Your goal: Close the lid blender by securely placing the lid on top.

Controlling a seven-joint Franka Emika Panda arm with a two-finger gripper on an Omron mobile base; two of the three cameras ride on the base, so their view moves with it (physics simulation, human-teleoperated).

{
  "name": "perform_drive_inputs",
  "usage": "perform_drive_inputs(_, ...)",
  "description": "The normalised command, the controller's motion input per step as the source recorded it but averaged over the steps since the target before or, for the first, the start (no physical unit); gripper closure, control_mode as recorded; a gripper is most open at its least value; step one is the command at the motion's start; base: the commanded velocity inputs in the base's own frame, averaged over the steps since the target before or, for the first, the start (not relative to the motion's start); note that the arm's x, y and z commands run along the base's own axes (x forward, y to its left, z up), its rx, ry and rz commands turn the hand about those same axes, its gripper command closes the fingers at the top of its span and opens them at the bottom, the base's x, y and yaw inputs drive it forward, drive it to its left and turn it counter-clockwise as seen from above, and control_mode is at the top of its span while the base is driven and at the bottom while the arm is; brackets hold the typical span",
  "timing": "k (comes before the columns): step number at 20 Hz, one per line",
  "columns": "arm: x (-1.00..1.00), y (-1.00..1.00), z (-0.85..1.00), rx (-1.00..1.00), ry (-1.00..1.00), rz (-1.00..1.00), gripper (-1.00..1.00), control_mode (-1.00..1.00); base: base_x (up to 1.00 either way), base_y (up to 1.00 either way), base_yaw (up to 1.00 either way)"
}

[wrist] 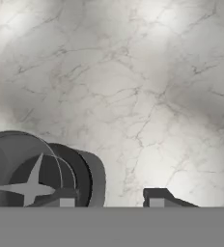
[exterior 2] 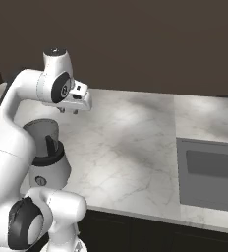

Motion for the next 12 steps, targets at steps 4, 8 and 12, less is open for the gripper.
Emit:
perform_drive_inputs(4,-0.19,0.04,0.0,0.0,-0.01,0.01,-1.0,-1.0,0.0,0.0,0.0)
perform_drive_inputs(8,-0.92,0.03,0.0,0.0,-0.22,0.0,-1.0,-1.0,0.0,0.0,0.0)
perform_drive_inputs(12,-1.0,0.01,0.0,0.0,-0.23,0.0,-1.0,-1.0,0.0,0.0,0.0)
